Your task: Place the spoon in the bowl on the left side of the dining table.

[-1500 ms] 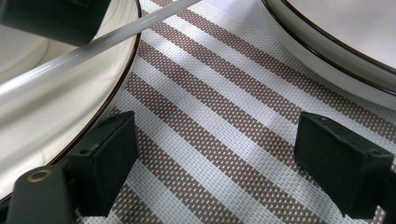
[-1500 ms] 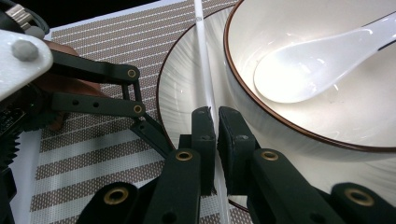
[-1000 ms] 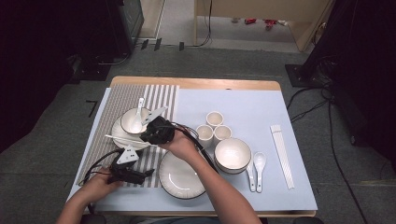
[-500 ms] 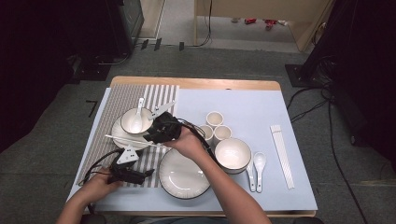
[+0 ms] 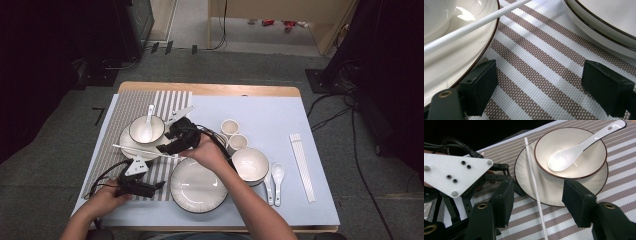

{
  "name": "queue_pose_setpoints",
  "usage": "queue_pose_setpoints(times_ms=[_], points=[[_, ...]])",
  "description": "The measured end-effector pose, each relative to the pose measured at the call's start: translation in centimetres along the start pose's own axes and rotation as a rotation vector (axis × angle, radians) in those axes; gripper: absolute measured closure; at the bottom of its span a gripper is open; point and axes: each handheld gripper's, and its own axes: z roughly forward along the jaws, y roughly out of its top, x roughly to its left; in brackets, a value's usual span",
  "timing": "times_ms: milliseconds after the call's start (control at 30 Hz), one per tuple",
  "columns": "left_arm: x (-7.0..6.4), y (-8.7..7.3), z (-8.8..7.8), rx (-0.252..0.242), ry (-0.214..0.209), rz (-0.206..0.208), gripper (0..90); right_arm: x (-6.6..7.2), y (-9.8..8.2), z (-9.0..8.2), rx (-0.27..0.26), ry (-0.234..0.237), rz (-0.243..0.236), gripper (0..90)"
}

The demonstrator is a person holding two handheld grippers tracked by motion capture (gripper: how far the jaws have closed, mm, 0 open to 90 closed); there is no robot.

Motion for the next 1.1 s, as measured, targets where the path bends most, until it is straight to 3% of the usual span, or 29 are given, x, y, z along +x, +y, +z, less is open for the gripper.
queue_pose_setpoints(times_ms=[367, 1100], points=[[0.0, 0.0, 0.0, 0.000, 0.000, -0.001, 13.8, -0.1, -0.6, -1.3, -0.012, -0.014, 0.002, 38.2], [0.0, 0.0, 0.0, -0.001, 0.000, -0.001, 13.8, -0.7, -1.7, -4.4, -0.037, -0.058, -0.022, 39.4]])
